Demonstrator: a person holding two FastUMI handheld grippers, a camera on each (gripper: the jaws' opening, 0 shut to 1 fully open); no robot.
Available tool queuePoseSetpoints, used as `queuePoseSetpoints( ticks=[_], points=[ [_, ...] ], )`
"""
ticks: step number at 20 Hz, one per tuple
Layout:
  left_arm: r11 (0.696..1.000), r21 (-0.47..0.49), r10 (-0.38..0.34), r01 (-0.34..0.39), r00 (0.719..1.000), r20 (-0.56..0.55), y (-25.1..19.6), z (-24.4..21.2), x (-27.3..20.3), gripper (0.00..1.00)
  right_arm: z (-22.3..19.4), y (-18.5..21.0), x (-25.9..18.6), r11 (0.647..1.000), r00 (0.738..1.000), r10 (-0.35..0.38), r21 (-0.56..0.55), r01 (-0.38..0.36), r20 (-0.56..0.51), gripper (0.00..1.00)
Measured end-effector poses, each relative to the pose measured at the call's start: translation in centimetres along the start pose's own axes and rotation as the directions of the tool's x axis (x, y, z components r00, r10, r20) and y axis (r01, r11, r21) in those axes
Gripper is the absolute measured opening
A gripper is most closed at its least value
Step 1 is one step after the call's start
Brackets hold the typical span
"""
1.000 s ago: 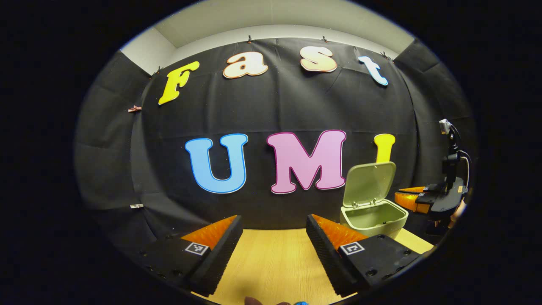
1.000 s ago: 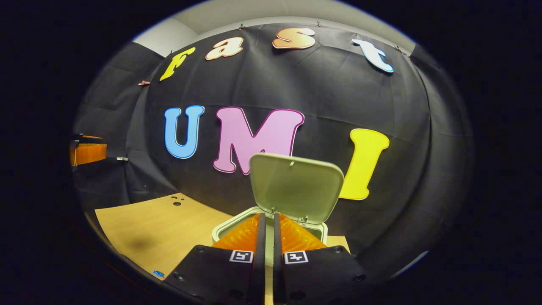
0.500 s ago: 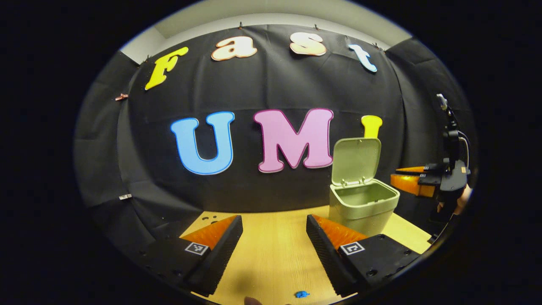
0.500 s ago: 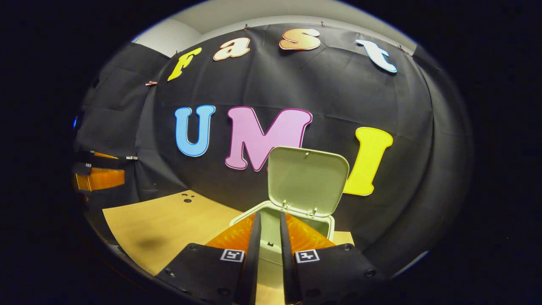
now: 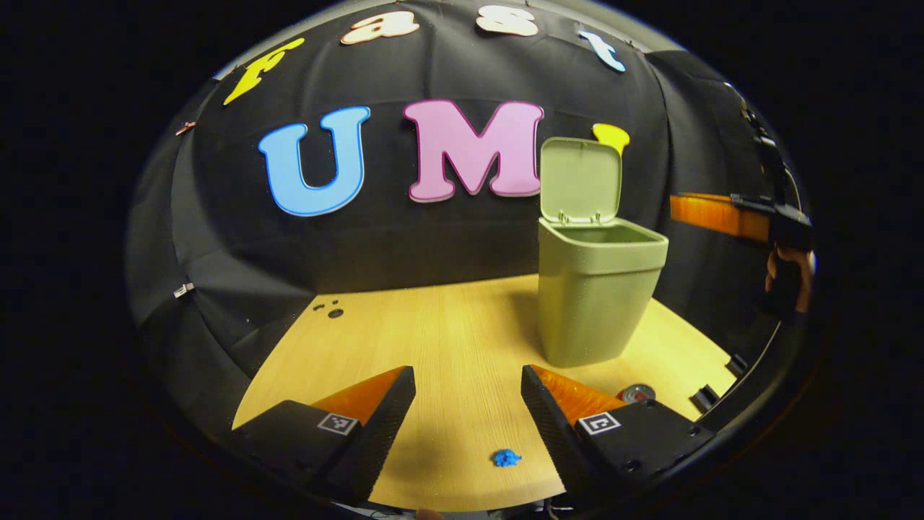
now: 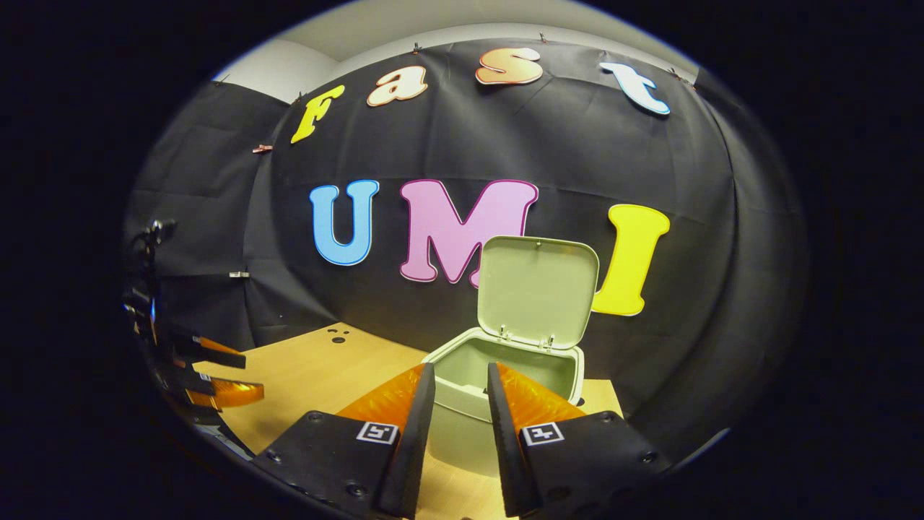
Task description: Press the lid of the desktop garbage bin to open it, pick up the crumpled paper on the desktop and throw it into the bin, then pick up the pop can on the desktop and drop it into the bin, and finally close the garbage bin lid.
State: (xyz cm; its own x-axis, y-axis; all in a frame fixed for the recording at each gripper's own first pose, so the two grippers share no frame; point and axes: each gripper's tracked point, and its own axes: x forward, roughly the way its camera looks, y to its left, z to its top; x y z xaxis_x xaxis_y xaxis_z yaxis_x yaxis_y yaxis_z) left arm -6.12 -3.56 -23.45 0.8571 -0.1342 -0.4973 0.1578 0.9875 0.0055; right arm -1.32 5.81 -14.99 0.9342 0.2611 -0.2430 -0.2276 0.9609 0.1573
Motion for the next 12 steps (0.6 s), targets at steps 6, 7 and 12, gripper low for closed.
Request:
queuePoseSetpoints(
  ticks=[6,7,12],
  points=[
    [0.998,0.002,-0.067,0.068,0.989,-0.132,-2.5,-6.8,2.2,0.87,-1.4,0.2,-1.5,1.000,0.999,-0.005,0.019,0.006,-0.039,0.54],
    [0.997,0.002,-0.081,0.082,0.984,-0.156,-3.0,-8.0,2.6,0.86,-1.4,0.1,-1.8,1.000,0.999,-0.009,0.023,0.010,-0.041,0.54],
    [0.992,-0.003,-0.125,0.129,0.953,-0.277,-4.5,-13.4,4.5,0.81,-2.3,-0.5,-3.0,0.999,0.997,-0.036,0.026,0.038,-0.063,0.54]
  ],
)
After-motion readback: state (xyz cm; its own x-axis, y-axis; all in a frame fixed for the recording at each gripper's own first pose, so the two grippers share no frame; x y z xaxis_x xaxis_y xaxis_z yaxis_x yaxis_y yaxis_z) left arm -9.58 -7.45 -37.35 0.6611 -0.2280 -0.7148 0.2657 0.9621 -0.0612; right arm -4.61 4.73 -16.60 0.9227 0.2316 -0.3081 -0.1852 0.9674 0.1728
